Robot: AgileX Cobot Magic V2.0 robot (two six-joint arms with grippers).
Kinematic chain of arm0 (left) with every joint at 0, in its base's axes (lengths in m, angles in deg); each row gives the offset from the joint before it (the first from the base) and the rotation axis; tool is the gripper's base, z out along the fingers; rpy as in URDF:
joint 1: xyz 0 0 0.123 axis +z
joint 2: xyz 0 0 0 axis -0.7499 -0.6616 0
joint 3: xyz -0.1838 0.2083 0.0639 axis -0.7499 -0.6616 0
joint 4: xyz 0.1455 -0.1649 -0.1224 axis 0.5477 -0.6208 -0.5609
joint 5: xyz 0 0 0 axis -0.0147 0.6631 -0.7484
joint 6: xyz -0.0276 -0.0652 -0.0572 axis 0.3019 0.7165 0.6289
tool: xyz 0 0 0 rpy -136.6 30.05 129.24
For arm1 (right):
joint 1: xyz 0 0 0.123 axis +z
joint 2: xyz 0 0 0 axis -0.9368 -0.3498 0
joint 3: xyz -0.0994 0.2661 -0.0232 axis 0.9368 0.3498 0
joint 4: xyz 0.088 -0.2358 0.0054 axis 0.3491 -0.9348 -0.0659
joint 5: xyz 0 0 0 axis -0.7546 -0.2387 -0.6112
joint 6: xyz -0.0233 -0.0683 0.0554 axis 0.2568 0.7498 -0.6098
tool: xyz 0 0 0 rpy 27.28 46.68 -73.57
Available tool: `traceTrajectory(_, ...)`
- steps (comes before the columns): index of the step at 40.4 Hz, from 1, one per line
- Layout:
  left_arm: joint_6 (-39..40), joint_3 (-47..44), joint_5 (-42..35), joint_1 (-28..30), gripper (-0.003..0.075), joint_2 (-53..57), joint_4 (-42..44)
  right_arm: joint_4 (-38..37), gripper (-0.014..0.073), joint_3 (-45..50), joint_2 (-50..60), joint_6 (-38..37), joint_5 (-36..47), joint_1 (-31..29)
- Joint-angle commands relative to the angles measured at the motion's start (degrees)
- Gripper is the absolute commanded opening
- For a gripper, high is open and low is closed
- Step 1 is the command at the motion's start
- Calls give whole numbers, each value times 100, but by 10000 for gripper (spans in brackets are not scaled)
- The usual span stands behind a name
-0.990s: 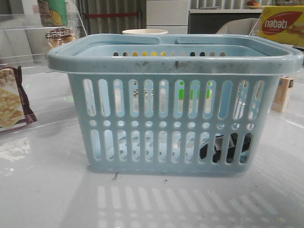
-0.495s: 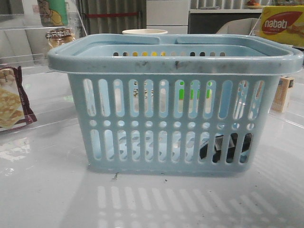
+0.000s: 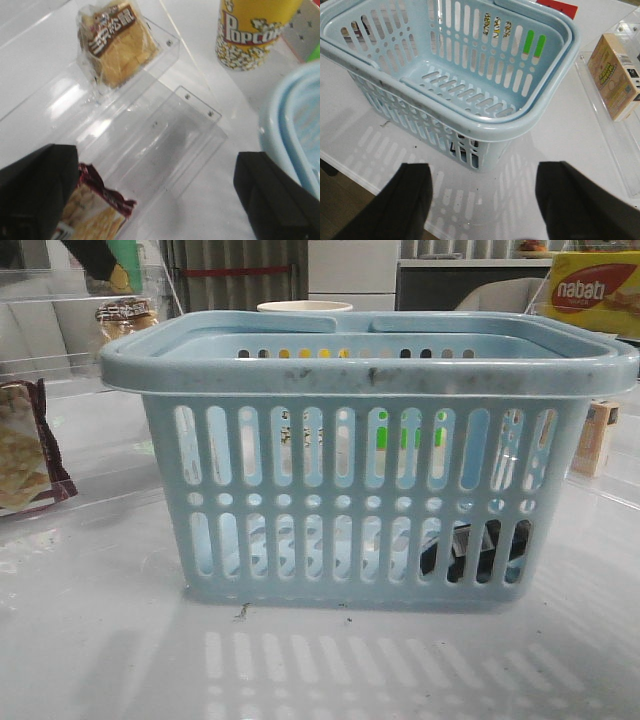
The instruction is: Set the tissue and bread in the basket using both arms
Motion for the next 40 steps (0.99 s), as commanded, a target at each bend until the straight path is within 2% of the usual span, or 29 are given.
traceTrajectory(1,13,802,-414,198,676,-355,-340,-64,549,-143,1,28,409,12)
traceTrajectory(8,13,1698,-430,473,676,-1267,-895,-64,549,-143,1,28,409,12)
traceTrajectory(13,13,2113,-595,547,676,-1749,-989,-64,549,-143,1,28,409,12)
traceTrajectory(24,13,2233,-1499,547,652,-2323,-965,-64,549,-143,1,28,409,12)
traceTrajectory(27,13,2233,-1607,547,599,-2385,-958,-64,549,-143,1,28,409,12)
traceTrajectory(34,13,2233,-1675,547,365,-2431,-953,-64,549,-143,1,28,409,12)
traceTrajectory(40,13,2233,-1591,547,213,-2420,-953,-64,549,-143,1,28,409,12)
